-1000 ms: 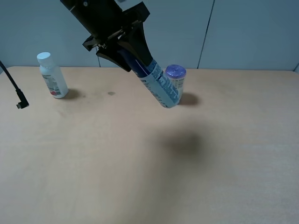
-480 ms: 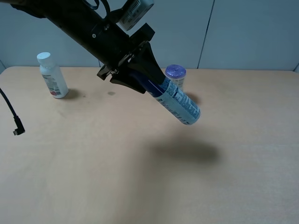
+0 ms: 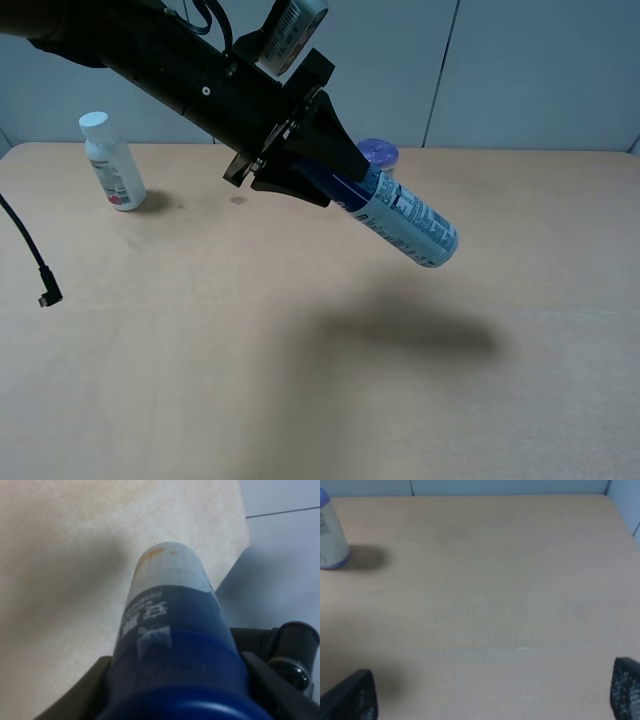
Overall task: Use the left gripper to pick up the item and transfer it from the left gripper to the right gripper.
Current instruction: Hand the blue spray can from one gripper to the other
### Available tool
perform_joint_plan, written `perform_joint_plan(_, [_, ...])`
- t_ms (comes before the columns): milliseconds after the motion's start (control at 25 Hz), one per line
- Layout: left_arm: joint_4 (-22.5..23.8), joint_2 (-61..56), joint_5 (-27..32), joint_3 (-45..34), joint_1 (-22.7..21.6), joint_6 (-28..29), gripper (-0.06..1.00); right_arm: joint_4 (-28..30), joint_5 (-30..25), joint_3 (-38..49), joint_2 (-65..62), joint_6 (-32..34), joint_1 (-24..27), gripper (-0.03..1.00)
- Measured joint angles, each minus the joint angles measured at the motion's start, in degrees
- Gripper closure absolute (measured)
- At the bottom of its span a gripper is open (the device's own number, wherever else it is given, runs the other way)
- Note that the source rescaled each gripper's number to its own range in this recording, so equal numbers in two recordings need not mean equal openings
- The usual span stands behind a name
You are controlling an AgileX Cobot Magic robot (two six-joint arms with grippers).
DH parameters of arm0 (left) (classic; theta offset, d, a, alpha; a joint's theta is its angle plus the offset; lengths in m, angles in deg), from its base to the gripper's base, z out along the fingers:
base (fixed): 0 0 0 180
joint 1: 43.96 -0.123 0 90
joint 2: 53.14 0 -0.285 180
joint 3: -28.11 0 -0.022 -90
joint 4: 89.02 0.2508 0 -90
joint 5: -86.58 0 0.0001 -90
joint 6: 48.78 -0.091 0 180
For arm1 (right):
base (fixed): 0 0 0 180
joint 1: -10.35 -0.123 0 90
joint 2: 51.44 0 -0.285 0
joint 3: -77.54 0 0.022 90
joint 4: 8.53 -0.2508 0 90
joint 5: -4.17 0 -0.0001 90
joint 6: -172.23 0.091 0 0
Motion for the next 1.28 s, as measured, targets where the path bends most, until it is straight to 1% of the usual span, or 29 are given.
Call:
perform_joint_plan(120, [-1.07, 0.00, -0.30, -0.05, 0.00, -0.68, 0.93, -0.59, 0.00, -0.73, 0.34, 0.00, 0.00, -0.03])
perform_joint_plan(280, [-1.22, 0.00, -0.49, -0.07, 0.00, -0.74, 0.93, -5.16, 0.00, -4.43, 7.15, -1.85, 0.00, -0.03])
perform_joint_plan(400, [-1.26, 0.00, -0.51, -0.07, 0.00, -0.79, 0.93, -10.41, 0.61, -7.22, 14.80, -7.29, 0.00, -0.03])
perform_joint_plan(480, [-1.28, 0.00, -0.62, -0.07, 0.00, -0.79, 0.93, -14.52, 2.23, -8.86, 19.75, -11.56, -0.73, -0.03])
perform_joint_plan(600, [-1.28, 0.00, -0.67, -0.07, 0.00, -0.79, 0.93, -19.13, 5.35, -10.59, 25.49, -17.25, -4.63, -0.03])
perform_joint_plan(720, [-1.33, 0.00, -0.67, -0.07, 0.00, -0.79, 0.93, -20.21, 8.22, -11.68, 30.51, -20.69, -10.20, -0.03])
perform_joint_plan(880, [-1.76, 0.00, -0.67, -0.07, 0.00, -0.79, 0.93, -20.56, 12.17, -11.99, 36.55, -24.66, -18.91, -0.03])
perform_joint_plan(1040, [-2.52, 0.00, -0.67, -0.07, 0.00, -0.79, 0.93, -20.23, 15.57, -11.99, 42.33, -28.14, -26.06, -0.03])
perform_joint_plan(1280, [-2.73, 0.00, -0.67, -0.07, 0.00, -0.79, 0.93, -17.50, 22.56, -11.99, 50.03, -30.47, -33.30, -0.03])
